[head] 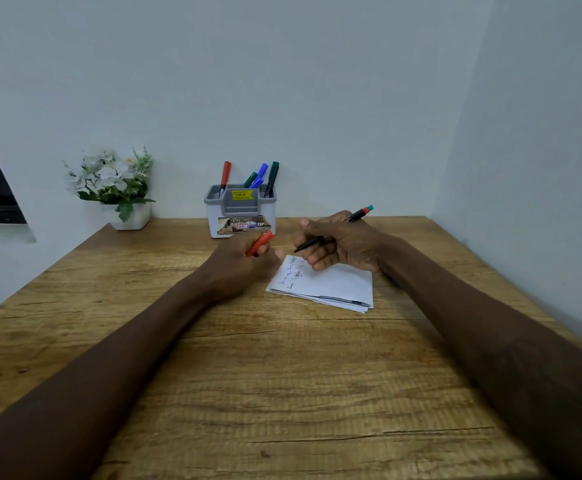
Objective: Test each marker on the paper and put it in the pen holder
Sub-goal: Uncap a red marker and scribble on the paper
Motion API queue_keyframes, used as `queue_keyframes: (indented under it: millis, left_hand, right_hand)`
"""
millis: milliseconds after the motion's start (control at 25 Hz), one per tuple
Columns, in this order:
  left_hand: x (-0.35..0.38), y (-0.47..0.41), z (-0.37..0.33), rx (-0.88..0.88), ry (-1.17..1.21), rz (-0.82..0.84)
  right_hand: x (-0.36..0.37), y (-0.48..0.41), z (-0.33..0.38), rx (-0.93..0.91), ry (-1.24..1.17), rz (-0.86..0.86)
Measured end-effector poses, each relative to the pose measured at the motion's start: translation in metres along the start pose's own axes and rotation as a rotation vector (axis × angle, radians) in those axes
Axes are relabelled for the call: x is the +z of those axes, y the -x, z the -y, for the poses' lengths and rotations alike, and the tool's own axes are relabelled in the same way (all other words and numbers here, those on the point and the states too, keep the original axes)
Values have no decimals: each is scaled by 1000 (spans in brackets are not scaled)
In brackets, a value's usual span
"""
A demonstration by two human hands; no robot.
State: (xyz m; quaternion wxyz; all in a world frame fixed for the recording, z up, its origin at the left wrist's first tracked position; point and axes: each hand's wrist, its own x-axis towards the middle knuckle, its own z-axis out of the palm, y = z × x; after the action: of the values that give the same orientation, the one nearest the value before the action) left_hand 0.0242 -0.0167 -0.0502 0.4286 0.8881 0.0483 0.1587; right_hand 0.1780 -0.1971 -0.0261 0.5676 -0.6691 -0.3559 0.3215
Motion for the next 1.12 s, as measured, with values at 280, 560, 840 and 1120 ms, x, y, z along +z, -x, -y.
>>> queue_keyframes:
  millis: [280, 560, 840, 1120]
  left_hand:
    - [1, -5, 11, 37, -124, 111]
    - [1, -8, 16, -7, -132, 134]
    - [0, -9, 19, -19, -134, 127]
    - [0, -10, 20, -10, -138, 132]
  right_hand:
    - [8, 14, -18, 1, 62, 5]
    - [10, 20, -19, -131, 212, -154]
    - [28, 32, -19, -212, 392, -45]
    - [28, 31, -24, -224, 454, -30]
